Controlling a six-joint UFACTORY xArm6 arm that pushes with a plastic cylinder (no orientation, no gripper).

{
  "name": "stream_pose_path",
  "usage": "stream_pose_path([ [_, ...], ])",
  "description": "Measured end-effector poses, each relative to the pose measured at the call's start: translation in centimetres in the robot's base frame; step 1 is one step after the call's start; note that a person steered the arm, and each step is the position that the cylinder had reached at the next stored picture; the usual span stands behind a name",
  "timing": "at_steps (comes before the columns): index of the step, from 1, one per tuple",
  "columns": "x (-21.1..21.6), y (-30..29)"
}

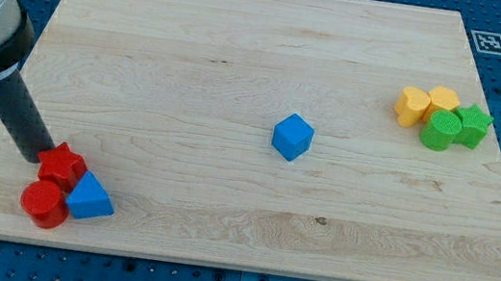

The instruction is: Move the blue cube to the top of the blue triangle

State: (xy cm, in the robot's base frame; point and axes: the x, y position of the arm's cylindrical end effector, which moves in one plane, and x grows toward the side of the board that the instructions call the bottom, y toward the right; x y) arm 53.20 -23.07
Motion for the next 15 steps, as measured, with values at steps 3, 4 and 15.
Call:
stream_pose_path([
  [3, -15.0, 11.1],
  [4, -17.3, 20.4],
  [15, 6.7, 29.6],
])
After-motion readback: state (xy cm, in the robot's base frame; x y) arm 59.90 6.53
